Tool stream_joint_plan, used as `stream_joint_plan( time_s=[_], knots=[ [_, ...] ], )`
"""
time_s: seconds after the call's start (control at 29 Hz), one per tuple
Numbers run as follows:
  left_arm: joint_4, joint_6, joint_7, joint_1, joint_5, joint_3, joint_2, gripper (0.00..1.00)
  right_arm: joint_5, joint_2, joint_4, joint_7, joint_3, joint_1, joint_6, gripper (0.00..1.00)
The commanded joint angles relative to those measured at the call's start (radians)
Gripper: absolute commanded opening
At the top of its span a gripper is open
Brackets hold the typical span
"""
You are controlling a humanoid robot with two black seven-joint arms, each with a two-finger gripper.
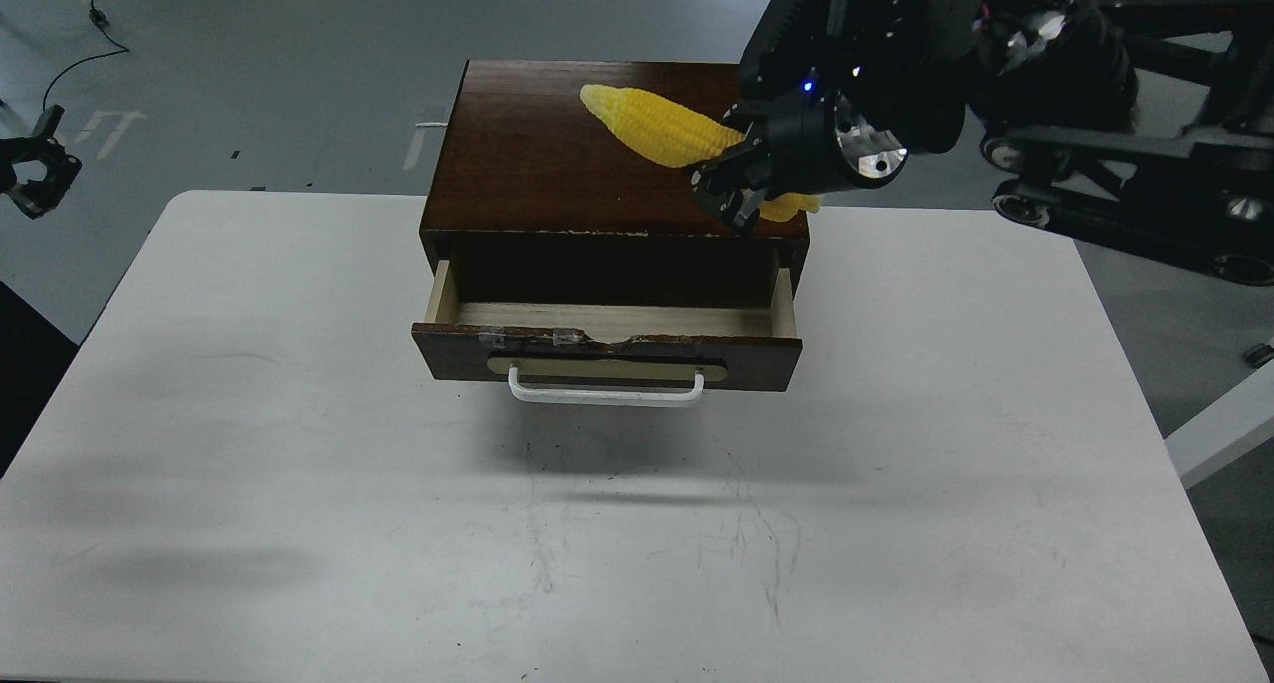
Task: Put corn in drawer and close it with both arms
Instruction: 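Lift the corn with the right gripper and carry it over the open drawer, then lower the corn into the drawer and open the right gripper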
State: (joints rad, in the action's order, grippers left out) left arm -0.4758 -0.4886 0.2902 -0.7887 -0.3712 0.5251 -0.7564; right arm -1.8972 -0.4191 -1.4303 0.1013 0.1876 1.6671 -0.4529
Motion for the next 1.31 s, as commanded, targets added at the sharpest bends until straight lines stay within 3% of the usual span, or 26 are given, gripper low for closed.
stream_joint_plan(
  time_s=[0.0, 0.14, 0.34, 0.52, 0.55, 0.59, 0.76, 0.9, 1.28],
  knots=[
    [0.0, 0.0, 0.001, -0.006, 0.0, 0.01, -0.017, 0.98, -0.029, 0.028, -0.004, 0.0, 0.003, -0.029, 0.0, 0.0],
    [0.0, 0.0, 0.006, -0.023, 0.0, 0.01, -0.043, 0.98, -0.066, 0.101, -0.001, 0.0, 0.006, -0.046, 0.002, 0.0],
    [0.0, 0.0, 0.009, -0.021, 0.0, 0.004, -0.05, 0.98, -0.065, 0.12, 0.011, -0.002, 0.006, -0.047, 0.002, 0.0],
    [0.0, 0.0, 0.007, -0.012, 0.0, 0.001, -0.05, 0.98, -0.059, 0.126, 0.022, 0.001, 0.004, -0.047, 0.002, 0.22],
    [0.0, 0.0, 0.007, -0.012, 0.0, 0.001, -0.05, 0.98, -0.059, 0.126, 0.022, 0.002, 0.004, -0.047, 0.002, 0.22],
    [0.002, 0.0, 0.01, -0.012, 0.0, 0.001, -0.052, 0.98, -0.051, 0.128, 0.019, 0.002, 0.001, -0.052, 0.003, 0.4],
    [0.002, 0.0, 0.012, -0.011, 0.0, 0.0, -0.044, 0.98, -0.051, 0.128, 0.019, 0.002, 0.001, -0.061, 0.003, 0.41],
    [0.002, 0.0, 0.01, -0.009, 0.0, 0.0, -0.044, 0.98, -0.051, 0.128, 0.021, 0.002, 0.001, -0.061, 0.003, 0.53],
    [0.032, 0.0, 0.01, -0.007, 0.0, -0.002, -0.035, 0.98, -0.04, 0.131, 0.016, 0.002, -0.002, -0.053, 0.003, 0.59]
  ],
)
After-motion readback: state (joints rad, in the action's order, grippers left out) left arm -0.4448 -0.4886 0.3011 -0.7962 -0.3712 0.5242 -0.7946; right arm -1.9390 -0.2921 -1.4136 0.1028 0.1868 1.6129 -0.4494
